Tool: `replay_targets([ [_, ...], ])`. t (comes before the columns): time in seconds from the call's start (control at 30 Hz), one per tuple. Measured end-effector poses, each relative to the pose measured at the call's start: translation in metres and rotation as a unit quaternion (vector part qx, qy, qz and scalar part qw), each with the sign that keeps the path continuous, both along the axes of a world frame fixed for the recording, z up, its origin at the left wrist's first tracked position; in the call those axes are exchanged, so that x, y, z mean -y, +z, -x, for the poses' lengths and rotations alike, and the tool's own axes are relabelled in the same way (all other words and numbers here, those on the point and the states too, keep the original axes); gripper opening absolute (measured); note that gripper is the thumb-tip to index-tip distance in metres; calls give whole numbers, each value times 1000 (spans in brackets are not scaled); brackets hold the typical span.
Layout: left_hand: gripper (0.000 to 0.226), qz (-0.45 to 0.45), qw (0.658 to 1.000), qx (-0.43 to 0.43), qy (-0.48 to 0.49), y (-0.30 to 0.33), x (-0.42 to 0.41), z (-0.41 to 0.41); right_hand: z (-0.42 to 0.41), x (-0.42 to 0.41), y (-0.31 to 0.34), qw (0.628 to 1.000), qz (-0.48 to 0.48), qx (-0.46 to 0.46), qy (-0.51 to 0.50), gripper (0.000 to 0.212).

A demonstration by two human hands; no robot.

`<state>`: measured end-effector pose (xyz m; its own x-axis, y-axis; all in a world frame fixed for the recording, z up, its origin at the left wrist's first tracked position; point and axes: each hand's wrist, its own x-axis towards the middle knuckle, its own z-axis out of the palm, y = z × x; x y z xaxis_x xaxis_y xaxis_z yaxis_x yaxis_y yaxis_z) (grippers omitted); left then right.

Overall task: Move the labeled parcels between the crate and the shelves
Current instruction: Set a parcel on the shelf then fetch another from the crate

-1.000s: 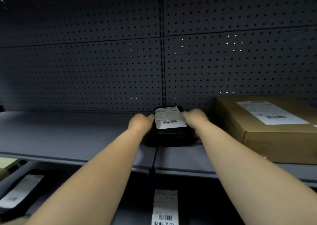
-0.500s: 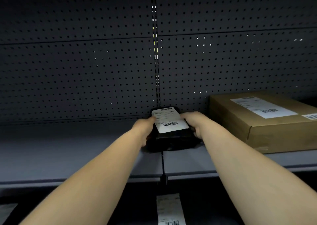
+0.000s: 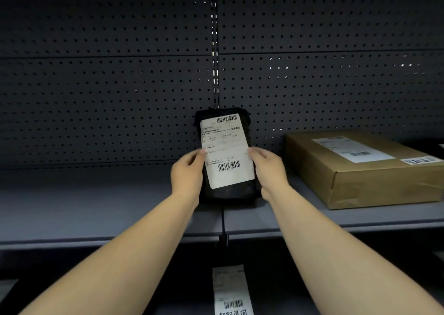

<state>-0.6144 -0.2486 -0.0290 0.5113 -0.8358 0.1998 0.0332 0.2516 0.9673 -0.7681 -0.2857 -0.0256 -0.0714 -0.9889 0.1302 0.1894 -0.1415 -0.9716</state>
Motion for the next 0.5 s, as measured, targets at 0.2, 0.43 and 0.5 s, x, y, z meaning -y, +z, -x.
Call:
replay_targets([
  [0.2, 17, 48, 999, 13, 6, 2, -15, 7, 8, -11, -1, 999, 46, 27, 6, 29],
  [0.43, 17, 82, 997, 8, 8, 1, -26, 17, 18, -17, -4, 997, 72, 35, 7, 32],
  [0.5, 14, 82, 996, 13, 12, 2, -27, 18, 20, -19, -3, 996, 77, 35, 9, 31],
])
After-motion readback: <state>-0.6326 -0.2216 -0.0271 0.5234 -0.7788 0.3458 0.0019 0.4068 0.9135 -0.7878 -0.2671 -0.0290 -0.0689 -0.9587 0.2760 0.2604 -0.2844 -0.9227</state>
